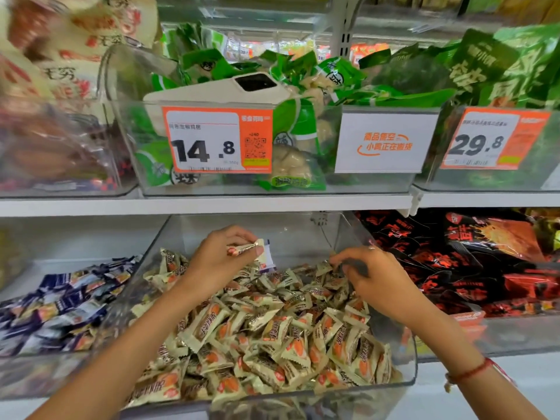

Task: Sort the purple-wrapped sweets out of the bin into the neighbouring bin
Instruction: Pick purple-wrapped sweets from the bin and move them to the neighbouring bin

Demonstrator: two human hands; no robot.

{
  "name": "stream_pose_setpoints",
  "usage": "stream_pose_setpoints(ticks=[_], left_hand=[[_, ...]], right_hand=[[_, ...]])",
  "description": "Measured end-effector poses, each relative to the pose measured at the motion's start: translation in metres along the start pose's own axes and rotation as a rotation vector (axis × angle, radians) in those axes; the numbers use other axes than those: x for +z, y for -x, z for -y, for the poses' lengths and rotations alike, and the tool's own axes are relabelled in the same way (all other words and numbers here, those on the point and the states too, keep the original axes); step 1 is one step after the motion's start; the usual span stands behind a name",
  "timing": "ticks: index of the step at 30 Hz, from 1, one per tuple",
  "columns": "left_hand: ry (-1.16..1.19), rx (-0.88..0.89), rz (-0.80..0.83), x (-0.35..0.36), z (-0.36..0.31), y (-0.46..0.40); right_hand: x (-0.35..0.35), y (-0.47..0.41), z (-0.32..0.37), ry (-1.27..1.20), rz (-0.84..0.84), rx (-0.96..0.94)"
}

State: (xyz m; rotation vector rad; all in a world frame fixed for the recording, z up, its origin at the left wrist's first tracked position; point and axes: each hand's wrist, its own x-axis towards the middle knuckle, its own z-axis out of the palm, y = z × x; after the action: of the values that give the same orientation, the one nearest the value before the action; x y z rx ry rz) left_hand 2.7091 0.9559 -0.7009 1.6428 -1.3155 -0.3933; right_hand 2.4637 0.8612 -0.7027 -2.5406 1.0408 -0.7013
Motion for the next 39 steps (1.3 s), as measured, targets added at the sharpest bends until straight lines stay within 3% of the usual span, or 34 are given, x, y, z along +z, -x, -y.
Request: stream_pose_setpoints(ticks=[4, 8, 11, 14, 18, 20, 26, 29, 31, 33, 35, 39], left_hand=[[0.247, -0.061, -0.108, -0.006, -0.023, 0.031], [0.358, -0.045, -0.106, 0.001, -0.042, 0.045], [0.316, -0.006, -0.169, -0.005, -0.042, 0.051], [0.146, 0.037, -0.155, -0.02, -0.026, 0.061], [-0.386, 0.091, -0.127, -0.034, -0.01, 0.076], [-0.495, 0.122, -0.184, -0.043, -0.011, 0.08], [-0.117, 0.067, -0.239, -0.079, -0.027, 0.081], [-0.024, 0.023, -0.449, -0.103, -0.008, 0.089], [-0.12, -0.015, -0.64, -0.119, 0.018, 0.093], [-0.277, -0.077, -0.729, -0.132, 0.048, 0.093], [-0.337, -0.188, -0.637, -0.141, 0.08, 0.091], [-0.482, -0.426, -0.087, -0.147, 0.102, 0.094]], right_hand=[[-0.003, 0.0, 0.022, 0.184, -0.24, -0.173], [0.005, -0.004, 0.077, -0.335, 0.116, -0.102], [0.019, -0.01, 0.102, -0.719, 0.161, -0.049], [0.032, -0.012, 0.107, -0.771, 0.196, -0.032], [0.045, -0.013, 0.109, -0.738, 0.147, 0.048], [0.048, -0.015, 0.114, -0.79, 0.131, 0.099], [0.06, -0.018, 0.162, -0.968, 0.052, -0.028], [0.074, -0.022, 0.177, -0.834, 0.129, -0.1], [0.088, -0.021, 0.176, -0.382, 0.163, -0.219], [0.103, -0.018, 0.169, 0.033, 0.215, -0.327], [0.113, -0.021, 0.161, 0.104, 0.359, -0.33], [0.106, -0.034, 0.145, -0.073, 0.483, -0.281]])
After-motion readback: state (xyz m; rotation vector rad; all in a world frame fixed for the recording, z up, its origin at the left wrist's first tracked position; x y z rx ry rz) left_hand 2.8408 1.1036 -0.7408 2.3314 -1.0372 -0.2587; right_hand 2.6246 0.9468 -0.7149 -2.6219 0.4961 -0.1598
